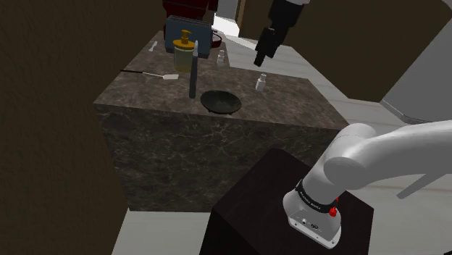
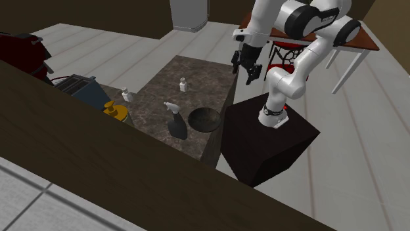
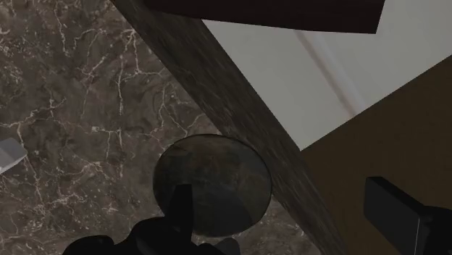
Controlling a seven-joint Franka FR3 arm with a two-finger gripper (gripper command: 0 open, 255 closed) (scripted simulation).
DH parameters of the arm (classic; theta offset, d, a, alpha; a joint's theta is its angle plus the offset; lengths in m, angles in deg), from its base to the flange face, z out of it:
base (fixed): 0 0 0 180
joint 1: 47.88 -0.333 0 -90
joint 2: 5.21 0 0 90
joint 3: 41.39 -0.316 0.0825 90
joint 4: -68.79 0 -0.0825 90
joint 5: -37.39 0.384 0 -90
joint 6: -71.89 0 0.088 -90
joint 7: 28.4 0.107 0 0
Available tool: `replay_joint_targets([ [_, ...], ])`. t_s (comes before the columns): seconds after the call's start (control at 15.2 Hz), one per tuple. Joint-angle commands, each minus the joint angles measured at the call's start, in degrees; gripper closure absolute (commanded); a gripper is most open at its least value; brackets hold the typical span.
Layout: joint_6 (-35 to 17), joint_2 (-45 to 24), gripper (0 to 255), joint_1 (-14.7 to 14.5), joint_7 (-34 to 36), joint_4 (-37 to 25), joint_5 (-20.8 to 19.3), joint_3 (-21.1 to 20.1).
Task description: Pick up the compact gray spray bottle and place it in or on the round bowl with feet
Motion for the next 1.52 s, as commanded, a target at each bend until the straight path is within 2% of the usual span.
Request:
replay_joint_targets([
  [0.0, 0.0, 0.0, 0, 0.0, 0.0, 0.0, 0.0, 0.0],
  [0.4, -8.2, -11.4, 0, 3.2, 11.3, -4.9, -1.1, -5.7],
  [0.79, -13.3, -24.1, 0, 6.7, 23.3, -13.3, -5.2, -10.6],
  [1.12, -14.6, -35.4, 0, 8.9, 33.7, -22.9, -11.0, -13.7],
  [1.45, -13.1, -47.3, 0, 9.3, 43.4, -35.1, -18.0, -15.0],
])
